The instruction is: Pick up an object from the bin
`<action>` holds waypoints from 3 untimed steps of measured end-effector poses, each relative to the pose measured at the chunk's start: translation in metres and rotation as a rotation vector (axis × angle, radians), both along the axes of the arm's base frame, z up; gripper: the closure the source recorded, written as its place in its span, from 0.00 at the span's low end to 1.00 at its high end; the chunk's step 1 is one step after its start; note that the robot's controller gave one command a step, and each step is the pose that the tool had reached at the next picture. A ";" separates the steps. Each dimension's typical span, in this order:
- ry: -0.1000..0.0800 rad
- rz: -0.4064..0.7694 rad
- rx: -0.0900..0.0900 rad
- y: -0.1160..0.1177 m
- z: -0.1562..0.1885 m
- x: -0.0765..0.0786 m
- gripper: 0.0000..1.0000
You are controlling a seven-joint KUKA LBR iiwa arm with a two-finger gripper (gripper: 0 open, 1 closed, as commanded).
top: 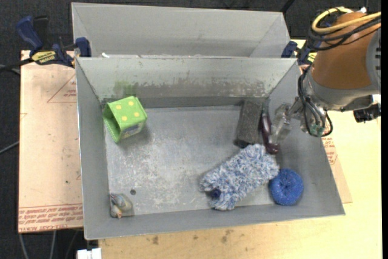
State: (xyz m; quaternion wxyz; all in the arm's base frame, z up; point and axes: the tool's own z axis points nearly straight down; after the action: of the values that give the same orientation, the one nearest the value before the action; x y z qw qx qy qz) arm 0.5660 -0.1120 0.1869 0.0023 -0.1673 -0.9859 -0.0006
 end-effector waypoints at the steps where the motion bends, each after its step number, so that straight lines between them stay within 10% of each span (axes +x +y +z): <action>1: -0.014 0.026 -0.004 0.014 0.029 0.005 1.00; 2: -0.016 0.070 -0.004 0.009 0.141 0.018 0.00; 3: -0.009 0.071 -0.003 0.009 0.137 0.017 0.00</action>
Offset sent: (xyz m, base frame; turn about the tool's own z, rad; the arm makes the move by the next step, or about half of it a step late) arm 0.0156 0.0080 0.1366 -0.0695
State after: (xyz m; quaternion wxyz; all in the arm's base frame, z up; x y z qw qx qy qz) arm 0.5828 -0.1033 0.3240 -0.0022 -0.1325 -0.9912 0.0000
